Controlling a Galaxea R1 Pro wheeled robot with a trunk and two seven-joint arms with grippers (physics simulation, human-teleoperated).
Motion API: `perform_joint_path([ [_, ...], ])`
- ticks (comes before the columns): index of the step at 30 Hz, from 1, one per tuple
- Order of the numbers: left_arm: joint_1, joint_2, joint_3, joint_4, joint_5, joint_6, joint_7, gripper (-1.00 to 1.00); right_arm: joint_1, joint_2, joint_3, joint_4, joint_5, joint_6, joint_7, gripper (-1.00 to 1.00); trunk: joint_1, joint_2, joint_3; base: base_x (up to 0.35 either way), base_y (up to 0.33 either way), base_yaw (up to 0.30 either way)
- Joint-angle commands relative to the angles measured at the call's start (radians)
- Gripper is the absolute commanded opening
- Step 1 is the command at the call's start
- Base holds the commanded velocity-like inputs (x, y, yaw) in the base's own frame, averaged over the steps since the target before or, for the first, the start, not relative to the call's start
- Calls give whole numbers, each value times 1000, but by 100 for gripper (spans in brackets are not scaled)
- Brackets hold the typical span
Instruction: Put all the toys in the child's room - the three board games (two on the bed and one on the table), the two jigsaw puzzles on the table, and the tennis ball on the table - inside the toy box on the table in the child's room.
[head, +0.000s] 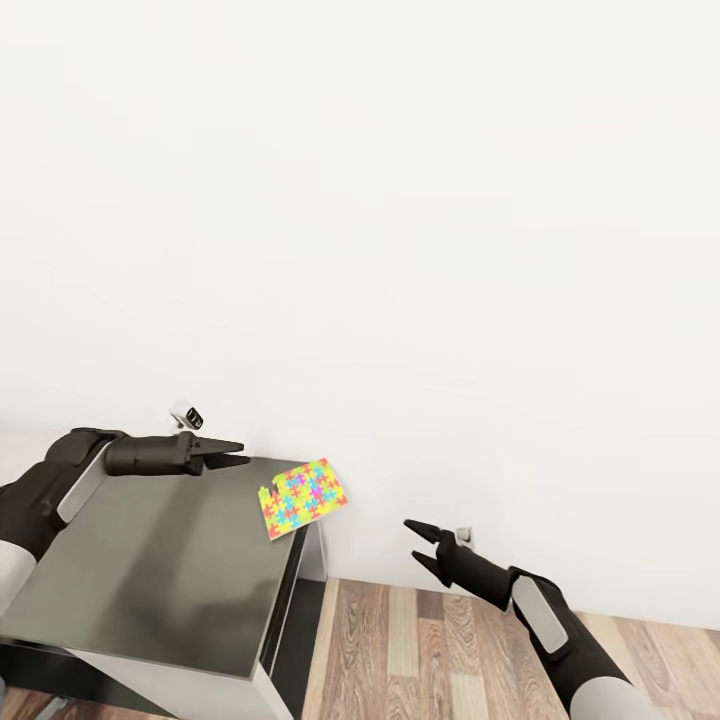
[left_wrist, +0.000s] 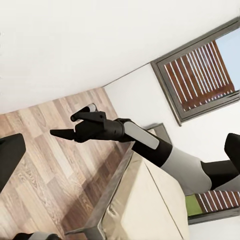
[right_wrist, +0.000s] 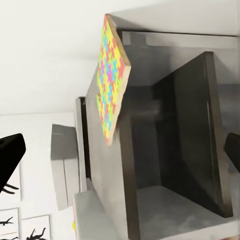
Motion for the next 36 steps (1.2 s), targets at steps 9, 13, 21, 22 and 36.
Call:
perform_joint_path([
  [9,-1,2,-4,0,2,11,-5,100,-24,0,4,28,11,6,7,100,35,-64,-29,0,0,0],
  [13,-1,2,-4,0,2,11,-5,100,-41,-4,10,66,13,-28,12,100,50,-92,-42,0,0,0],
  [21,-1,3,-4,0,0,11,-6,100,-48,-1,25,84,19,-59,41,100,81,-148,-67,0,0,0],
  [22,-1,3,-4,0,1,11,-6,100,-48,-1,29,84,19,-60,44,100,84,-155,-70,0,0,0],
  [36,1,44,-5,-6,13,12,-24,100,-49,5,57,80,20,-64,56,100,92,-169,-76,0,0,0],
])
